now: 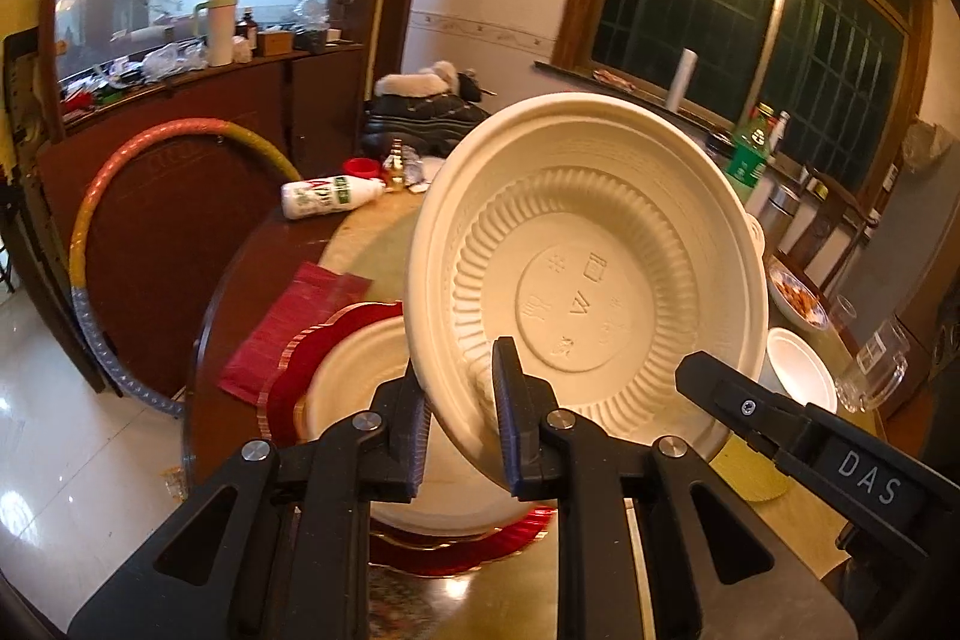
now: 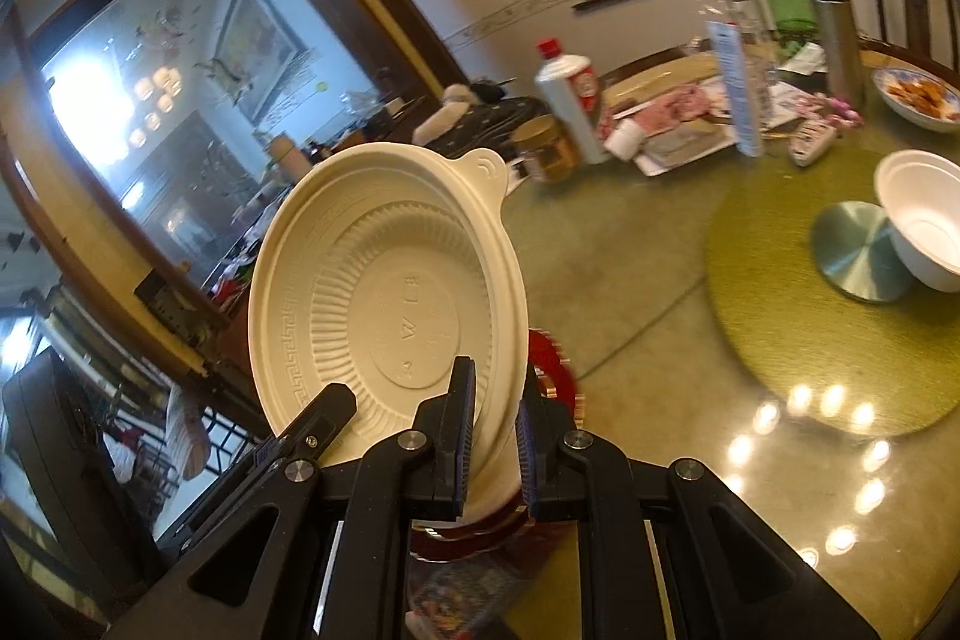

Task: Organize plates and bowls
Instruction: 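Lower the cream plastic bowl with both tools into the bowls on the red plates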

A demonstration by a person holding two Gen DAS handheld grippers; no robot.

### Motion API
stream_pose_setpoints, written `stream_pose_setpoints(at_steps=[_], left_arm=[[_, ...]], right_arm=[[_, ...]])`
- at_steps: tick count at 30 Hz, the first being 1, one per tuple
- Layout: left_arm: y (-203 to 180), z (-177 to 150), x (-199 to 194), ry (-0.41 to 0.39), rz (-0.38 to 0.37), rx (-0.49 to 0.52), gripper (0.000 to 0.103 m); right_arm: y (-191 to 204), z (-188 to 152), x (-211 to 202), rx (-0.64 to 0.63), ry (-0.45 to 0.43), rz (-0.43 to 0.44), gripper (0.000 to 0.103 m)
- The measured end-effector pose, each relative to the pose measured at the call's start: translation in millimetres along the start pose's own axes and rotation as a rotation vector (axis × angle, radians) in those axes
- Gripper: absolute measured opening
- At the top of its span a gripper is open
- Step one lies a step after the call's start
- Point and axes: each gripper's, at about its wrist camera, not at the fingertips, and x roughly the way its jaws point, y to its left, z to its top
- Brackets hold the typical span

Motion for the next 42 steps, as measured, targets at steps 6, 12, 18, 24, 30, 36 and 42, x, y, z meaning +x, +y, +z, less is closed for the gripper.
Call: stream_pose_setpoints(at_steps=[6, 12, 18, 24, 30, 36, 42], left_arm=[[25, 2, 3, 0.028, 0.024, -0.036, 0.017], [38, -5, 16, 0.102, 0.021, -0.052, 0.018], [45, -14, 26, 0.163, 0.008, -0.062, 0.018], [50, -19, 38, 0.229, -0.005, -0.074, 0.018], [51, -18, 40, 0.241, -0.006, -0.064, 0.018], [51, -17, 41, 0.244, 0.0, -0.044, 0.018], [50, -16, 43, 0.243, 0.012, -0.019, 0.018]], right_arm=[[24, -2, 18, -0.034, 0.054, 0.024, 0.013], [26, -11, 38, -0.026, 0.121, 0.02, 0.013], [21, -18, 48, -0.012, 0.168, 0.003, 0.013], [16, -25, 58, -0.001, 0.208, -0.009, 0.013], [14, -26, 63, 0.006, 0.221, -0.005, 0.013], [12, -26, 65, 0.021, 0.236, 0.006, 0.014], [11, -25, 66, 0.032, 0.24, 0.016, 0.016]])
